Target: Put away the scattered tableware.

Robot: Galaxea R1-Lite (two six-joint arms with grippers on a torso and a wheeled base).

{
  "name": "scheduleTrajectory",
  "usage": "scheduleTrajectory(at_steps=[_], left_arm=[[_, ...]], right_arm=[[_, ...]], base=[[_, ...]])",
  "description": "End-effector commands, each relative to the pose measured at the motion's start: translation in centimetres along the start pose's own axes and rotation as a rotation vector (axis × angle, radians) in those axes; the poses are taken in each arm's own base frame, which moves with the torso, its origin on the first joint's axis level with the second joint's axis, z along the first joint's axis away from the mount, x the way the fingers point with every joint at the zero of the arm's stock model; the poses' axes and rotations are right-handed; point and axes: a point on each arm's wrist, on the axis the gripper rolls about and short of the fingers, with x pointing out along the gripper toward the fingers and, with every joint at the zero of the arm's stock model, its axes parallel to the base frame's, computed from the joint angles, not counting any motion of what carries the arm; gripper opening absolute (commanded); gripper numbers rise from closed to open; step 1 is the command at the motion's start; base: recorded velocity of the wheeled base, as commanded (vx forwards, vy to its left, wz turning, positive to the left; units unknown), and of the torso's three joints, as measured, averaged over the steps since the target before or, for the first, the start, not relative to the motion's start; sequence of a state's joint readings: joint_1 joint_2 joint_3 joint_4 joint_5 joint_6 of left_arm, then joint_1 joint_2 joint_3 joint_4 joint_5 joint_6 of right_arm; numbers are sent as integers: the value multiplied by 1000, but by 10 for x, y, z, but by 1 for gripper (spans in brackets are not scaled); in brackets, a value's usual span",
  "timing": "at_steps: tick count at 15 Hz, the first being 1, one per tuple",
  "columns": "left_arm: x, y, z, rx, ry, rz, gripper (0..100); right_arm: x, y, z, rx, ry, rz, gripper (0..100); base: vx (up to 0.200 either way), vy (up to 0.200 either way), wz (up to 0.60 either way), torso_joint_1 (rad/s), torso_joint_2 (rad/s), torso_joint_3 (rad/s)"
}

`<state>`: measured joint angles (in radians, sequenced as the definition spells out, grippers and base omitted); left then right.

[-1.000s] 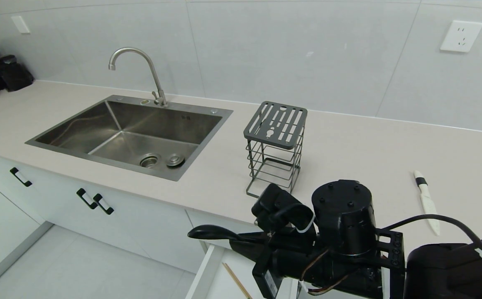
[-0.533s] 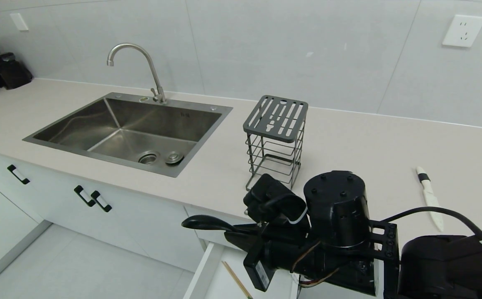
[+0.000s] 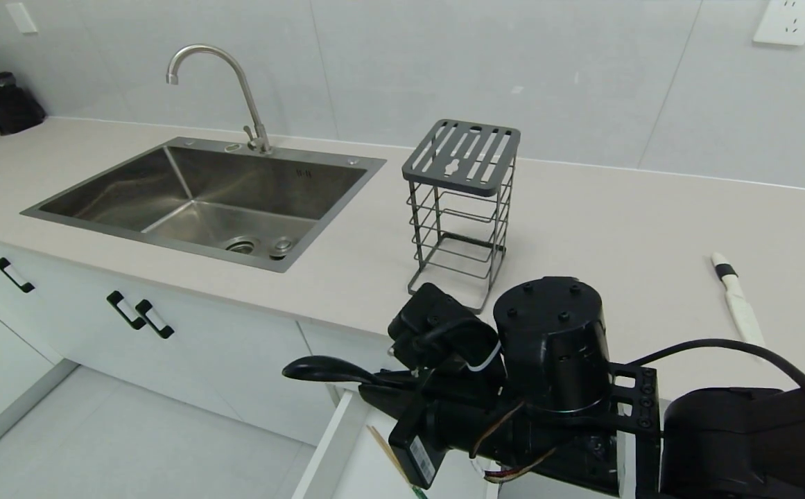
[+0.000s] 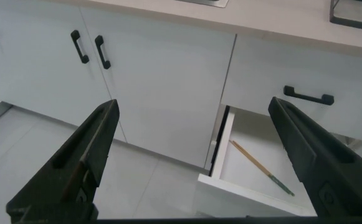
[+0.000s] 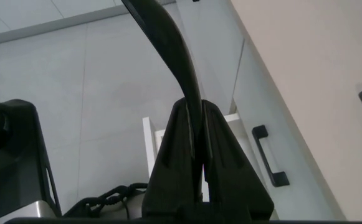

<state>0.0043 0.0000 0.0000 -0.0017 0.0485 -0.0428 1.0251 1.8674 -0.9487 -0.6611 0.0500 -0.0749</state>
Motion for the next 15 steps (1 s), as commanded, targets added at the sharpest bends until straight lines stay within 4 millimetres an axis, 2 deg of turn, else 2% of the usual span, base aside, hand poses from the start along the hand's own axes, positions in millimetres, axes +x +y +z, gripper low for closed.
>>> scheduleTrajectory(at_steps=[1, 15], left_arm=[[0, 0, 0, 0, -1, 1, 100], [0, 0, 0, 0, -1, 1, 100]], right_arm=[[-1, 1, 1, -1, -3, 3, 0], [-1, 1, 2, -1, -8, 3, 0]], base=[[0, 0, 0, -261, 515, 246], [0, 0, 0, -251, 491, 236]])
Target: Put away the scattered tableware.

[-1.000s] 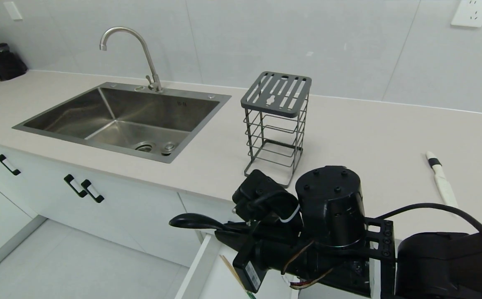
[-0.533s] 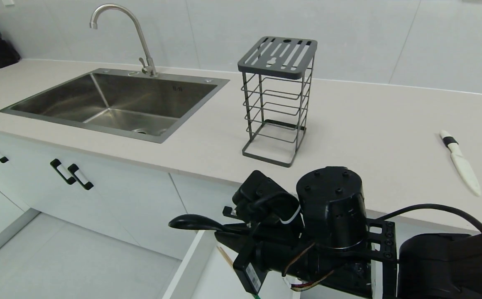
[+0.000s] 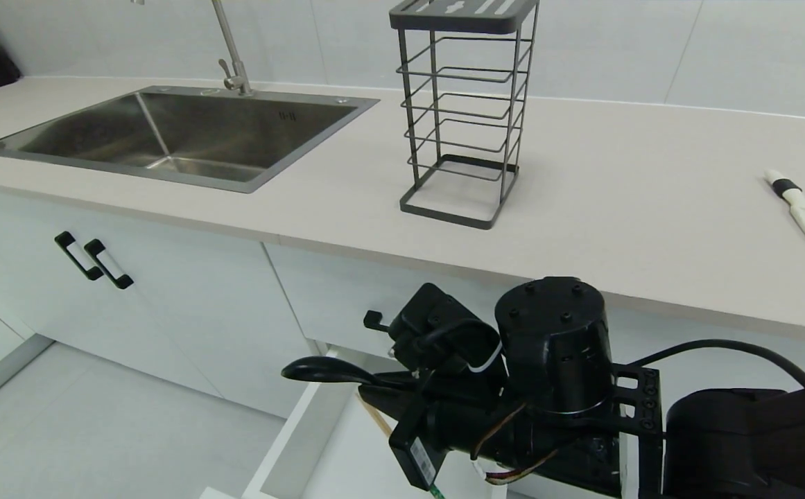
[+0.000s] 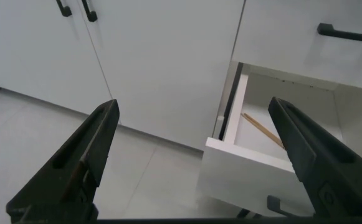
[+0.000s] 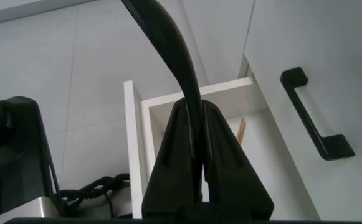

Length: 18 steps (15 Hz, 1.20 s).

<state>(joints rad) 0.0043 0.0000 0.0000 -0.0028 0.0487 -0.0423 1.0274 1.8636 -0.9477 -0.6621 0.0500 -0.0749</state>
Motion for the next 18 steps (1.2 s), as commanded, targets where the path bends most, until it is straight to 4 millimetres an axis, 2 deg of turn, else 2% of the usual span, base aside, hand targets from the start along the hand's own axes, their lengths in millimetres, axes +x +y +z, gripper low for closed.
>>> scheduleTrajectory(at_steps=[1, 8, 10, 14, 16, 18], left_arm=[[0, 0, 0, -1, 0, 1, 100], [0, 0, 0, -1, 0, 1, 100], [0, 0, 0, -1, 0, 1, 100], [0, 0, 0, -1, 0, 1, 100], [0, 0, 0, -1, 0, 1, 100], [0, 0, 0, -1, 1, -1, 100]], right_arm=[[0, 0, 2, -1, -8, 0, 0], [-3, 5, 4, -4, 3, 28, 0], [-13, 9, -6, -5, 73, 66, 0], [-35, 0, 10, -19, 15, 33, 0], [-44, 2, -4, -19, 43, 8, 0], [-36, 5, -27, -24, 74, -31, 0]], base=[[0, 0, 0, -242, 403, 207], [0, 0, 0, -235, 341, 128], [0, 0, 0, -58, 276, 88], [0, 0, 0, -5, 99, 25], [0, 0, 0, 0, 0, 0], [0, 0, 0, 0, 0, 0]])
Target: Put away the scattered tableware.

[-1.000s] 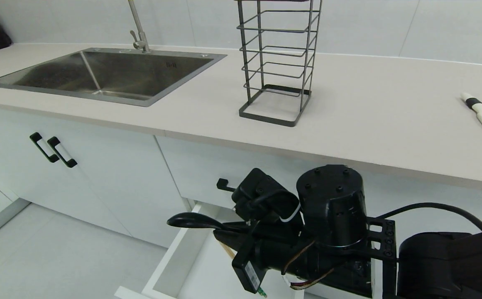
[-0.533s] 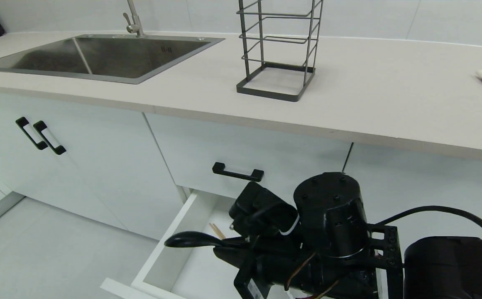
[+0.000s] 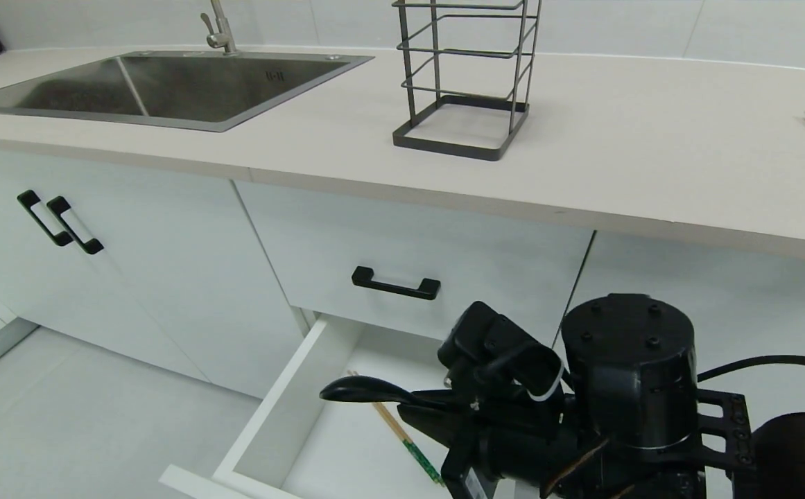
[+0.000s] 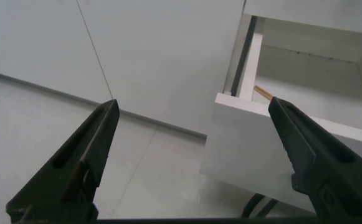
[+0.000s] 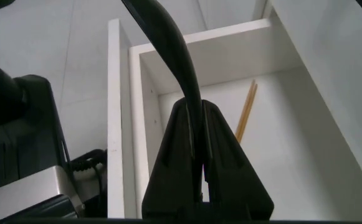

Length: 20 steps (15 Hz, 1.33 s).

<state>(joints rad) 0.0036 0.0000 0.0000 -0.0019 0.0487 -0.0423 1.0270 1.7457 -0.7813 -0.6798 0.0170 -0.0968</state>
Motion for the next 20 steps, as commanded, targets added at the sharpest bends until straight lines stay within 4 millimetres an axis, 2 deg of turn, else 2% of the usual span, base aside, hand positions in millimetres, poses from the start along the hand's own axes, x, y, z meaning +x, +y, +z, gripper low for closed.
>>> scheduleTrajectory(at_steps=[1, 2, 3, 7, 11, 14, 20], left_arm=[[0, 0, 0, -1, 0, 0, 100], [0, 0, 0, -1, 0, 1, 100], [0, 0, 0, -1, -1, 1, 100], [0, 0, 0, -1, -1, 1, 100], [0, 0, 0, -1, -1, 1, 100], [0, 0, 0, -1, -1, 1, 100], [0, 0, 0, -1, -1, 1, 100]], right_arm=[[2, 4, -14, -3, 41, 0, 0], [24, 13, -23, -12, 70, 20, 0], [37, 19, -24, -17, 73, 28, 0], [74, 19, -29, -20, 89, -40, 0], [92, 12, -23, -13, 62, -81, 0], [102, -2, -31, -4, 79, -120, 0], [116, -3, -49, -9, 136, -172, 0]], base=[[0, 0, 0, 0, 0, 0], [0, 0, 0, 0, 0, 0], [0, 0, 0, 0, 0, 0], [0, 0, 0, 0, 0, 0], [0, 0, 0, 0, 0, 0], [0, 0, 0, 0, 0, 0], [0, 0, 0, 0, 0, 0]])
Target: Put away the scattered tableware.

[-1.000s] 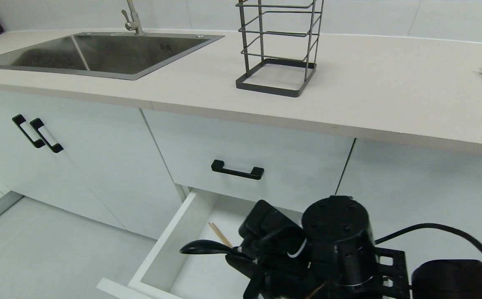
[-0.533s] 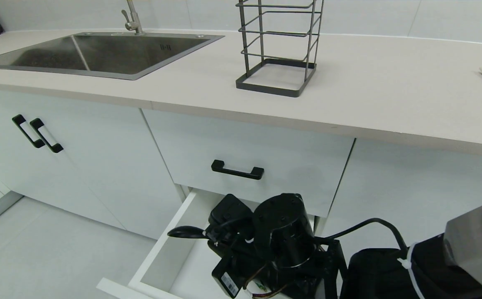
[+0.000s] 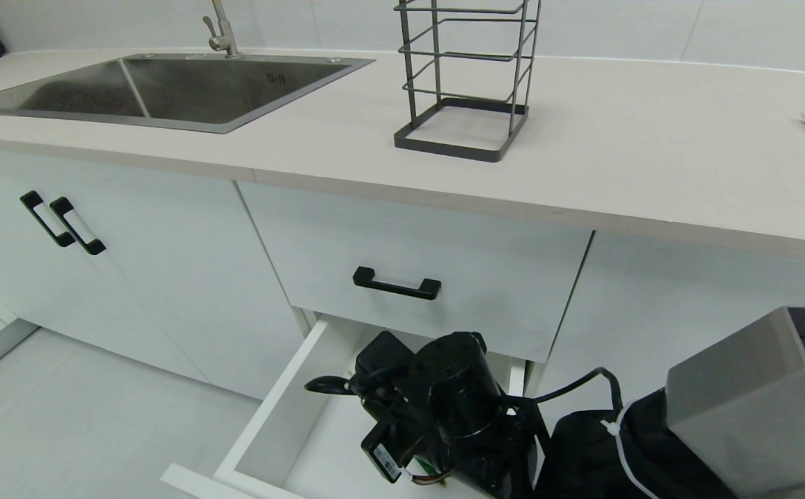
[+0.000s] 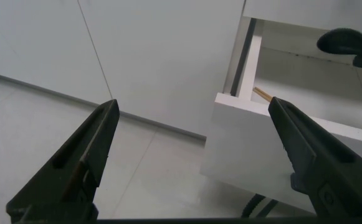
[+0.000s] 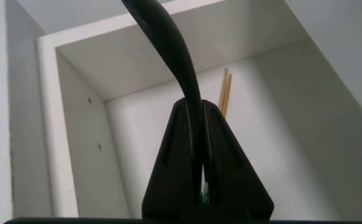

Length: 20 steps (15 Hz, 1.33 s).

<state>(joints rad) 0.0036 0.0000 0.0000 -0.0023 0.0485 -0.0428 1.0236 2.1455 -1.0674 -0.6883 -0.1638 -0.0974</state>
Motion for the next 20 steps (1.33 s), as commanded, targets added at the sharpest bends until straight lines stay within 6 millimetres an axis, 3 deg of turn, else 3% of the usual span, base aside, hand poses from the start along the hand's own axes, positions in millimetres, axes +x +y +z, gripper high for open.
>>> scheduleTrajectory(at_steps=[1, 9, 20], left_arm=[[0, 0, 0, 0, 1, 2, 100], [0, 0, 0, 0, -1, 2, 100], [0, 0, 0, 0, -1, 0, 100]], right_arm=[[10, -1, -7, -2, 33, -11, 0], [29, -10, -22, 6, 90, -36, 0], [48, -18, -29, 10, 118, -55, 0]], base=[[0, 0, 0, 0, 0, 0], [0, 0, 0, 0, 0, 0], [0, 0, 0, 0, 0, 0]])
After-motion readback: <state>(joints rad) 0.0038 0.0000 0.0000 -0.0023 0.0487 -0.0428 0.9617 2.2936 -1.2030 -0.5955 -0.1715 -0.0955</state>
